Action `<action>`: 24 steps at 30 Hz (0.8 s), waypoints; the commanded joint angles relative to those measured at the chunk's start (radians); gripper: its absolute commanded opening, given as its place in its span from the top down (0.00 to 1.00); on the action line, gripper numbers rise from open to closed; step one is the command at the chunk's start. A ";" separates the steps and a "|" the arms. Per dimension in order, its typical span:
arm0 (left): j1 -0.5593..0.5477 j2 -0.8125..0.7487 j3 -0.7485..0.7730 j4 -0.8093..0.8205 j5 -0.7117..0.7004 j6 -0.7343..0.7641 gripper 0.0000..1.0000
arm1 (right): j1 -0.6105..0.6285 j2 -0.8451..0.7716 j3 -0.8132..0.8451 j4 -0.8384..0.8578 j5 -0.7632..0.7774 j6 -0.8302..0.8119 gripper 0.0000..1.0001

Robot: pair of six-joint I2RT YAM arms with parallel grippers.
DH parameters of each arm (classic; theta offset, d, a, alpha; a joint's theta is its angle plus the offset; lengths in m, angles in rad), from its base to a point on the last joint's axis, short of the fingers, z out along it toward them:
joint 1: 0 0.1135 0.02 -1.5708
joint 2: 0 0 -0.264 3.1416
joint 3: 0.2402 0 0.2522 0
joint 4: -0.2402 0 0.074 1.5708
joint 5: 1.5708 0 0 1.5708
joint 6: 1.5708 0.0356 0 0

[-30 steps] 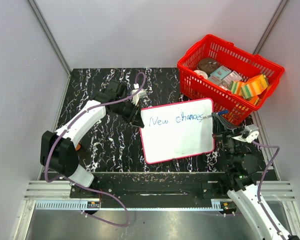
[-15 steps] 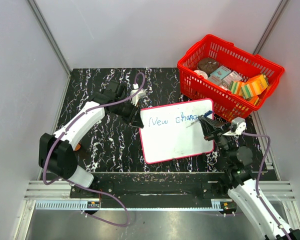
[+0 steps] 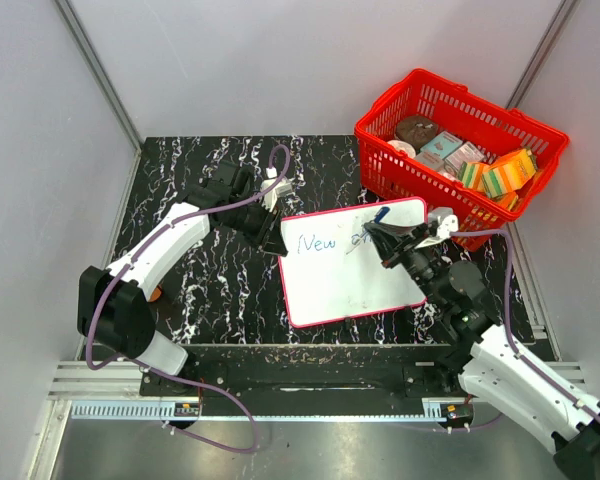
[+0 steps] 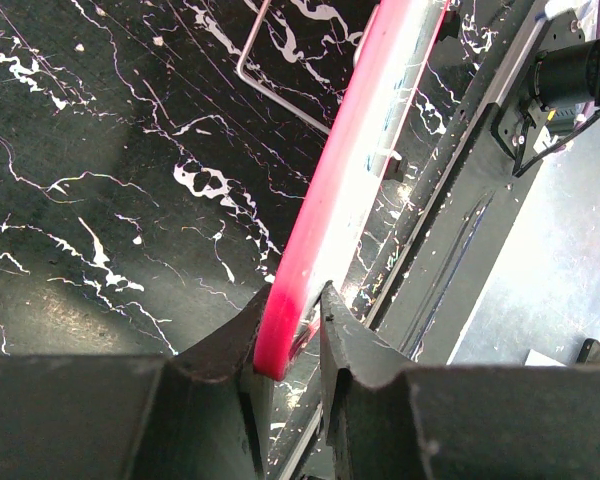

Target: Write a sentence on the whiteboard

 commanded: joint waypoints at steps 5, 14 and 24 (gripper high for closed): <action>0.001 -0.024 -0.003 0.086 -0.128 0.057 1.00 | 0.254 0.061 0.017 0.130 0.278 -0.164 1.00; 0.001 -0.019 -0.003 0.086 -0.129 0.053 1.00 | 0.488 0.138 -0.032 0.232 0.391 -0.332 1.00; 0.001 -0.014 -0.004 0.086 -0.125 0.052 1.00 | 0.885 0.478 -0.101 0.936 0.844 -0.789 1.00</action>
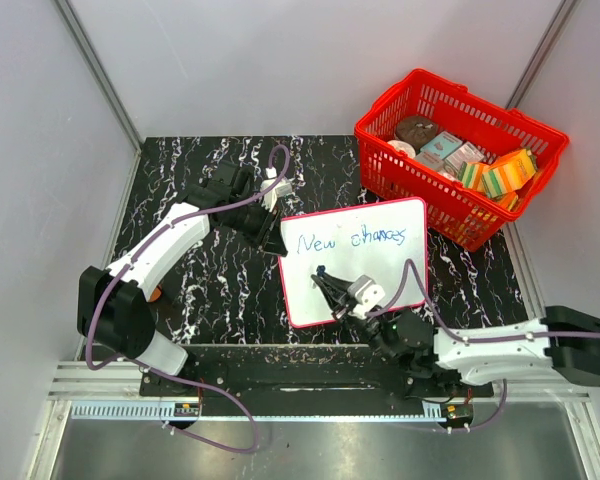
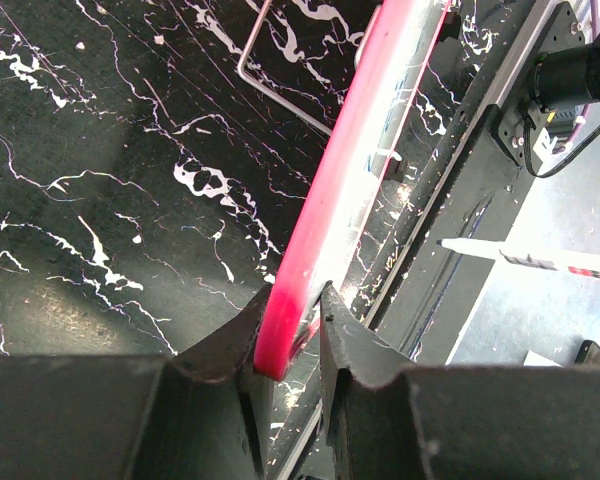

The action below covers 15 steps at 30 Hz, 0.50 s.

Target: Write a sentence on the whiteboard

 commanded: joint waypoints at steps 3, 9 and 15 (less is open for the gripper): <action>0.001 -0.013 -0.003 0.086 -0.119 0.055 1.00 | 0.082 0.156 -0.043 0.572 0.241 -0.288 1.00; 0.001 -0.016 -0.003 0.086 -0.114 0.055 1.00 | 0.082 0.072 -0.074 0.571 0.229 -0.285 1.00; 0.001 -0.002 -0.001 0.092 -0.108 0.051 1.00 | 0.083 -0.009 -0.098 0.549 0.243 -0.307 1.00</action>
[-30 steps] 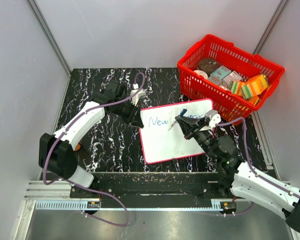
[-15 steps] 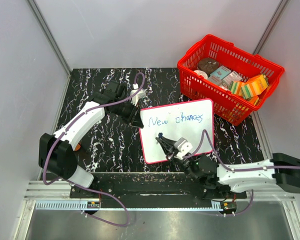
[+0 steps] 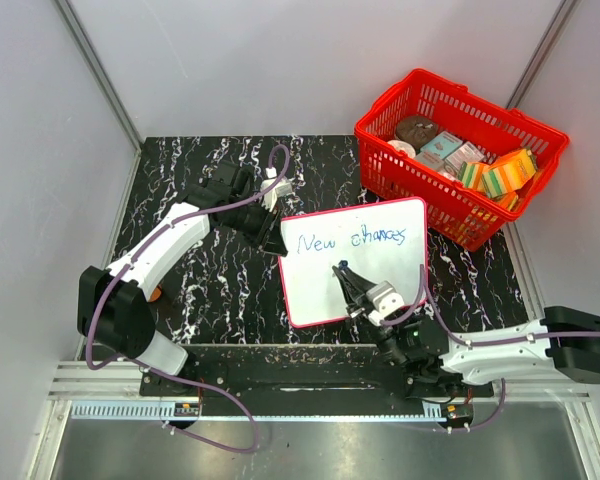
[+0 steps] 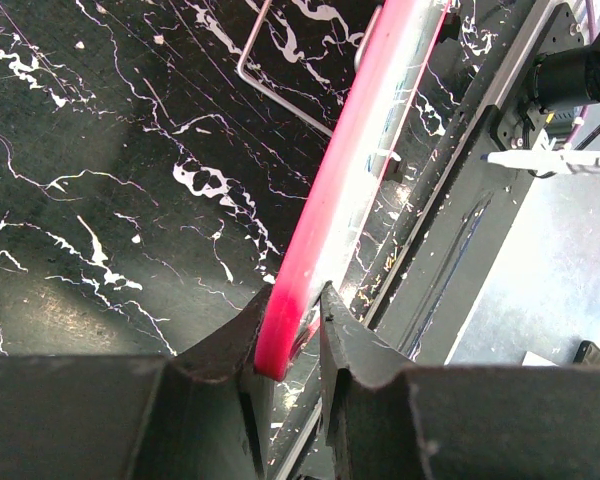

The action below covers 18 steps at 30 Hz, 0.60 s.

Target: Write a sentence on the whiteboard

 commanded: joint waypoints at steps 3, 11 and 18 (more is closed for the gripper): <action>0.001 0.024 0.008 0.093 -0.101 0.042 1.00 | 0.007 -0.080 -0.020 0.239 0.059 -0.063 1.00; -0.014 0.108 0.042 0.113 -0.083 0.001 1.00 | 0.007 -0.236 -0.052 0.187 0.088 -0.112 1.00; -0.034 0.142 0.065 0.127 -0.104 -0.021 1.00 | 0.007 -0.329 -0.072 0.085 0.090 -0.075 1.00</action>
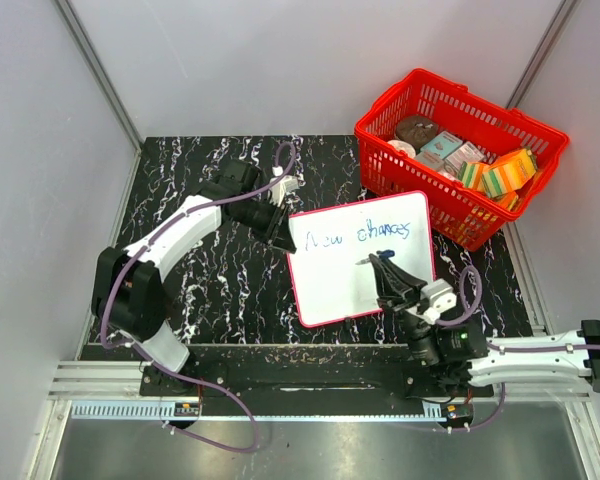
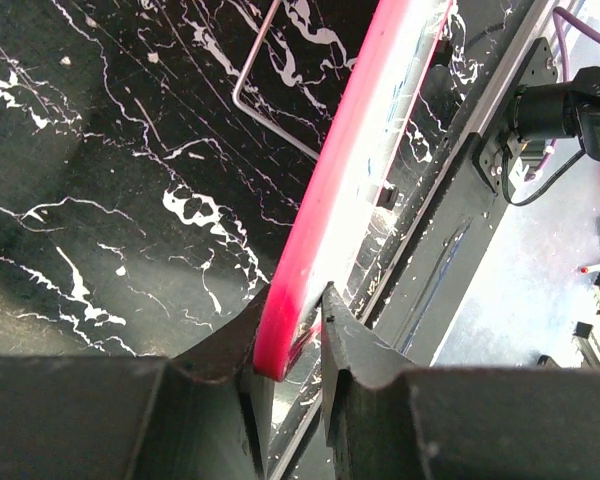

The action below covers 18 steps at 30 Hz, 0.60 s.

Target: Write a sentence on the whiteboard

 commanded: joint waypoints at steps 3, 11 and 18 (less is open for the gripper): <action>-0.025 0.031 0.032 0.076 -0.137 0.063 1.00 | 0.008 -0.024 -0.032 0.061 0.023 0.013 1.00; -0.023 0.052 0.031 0.076 -0.138 0.066 1.00 | -0.019 0.052 -0.064 0.123 -0.060 0.010 1.00; -0.023 0.061 0.031 0.069 -0.157 0.074 1.00 | -0.155 0.121 0.005 -0.025 -0.170 0.215 1.00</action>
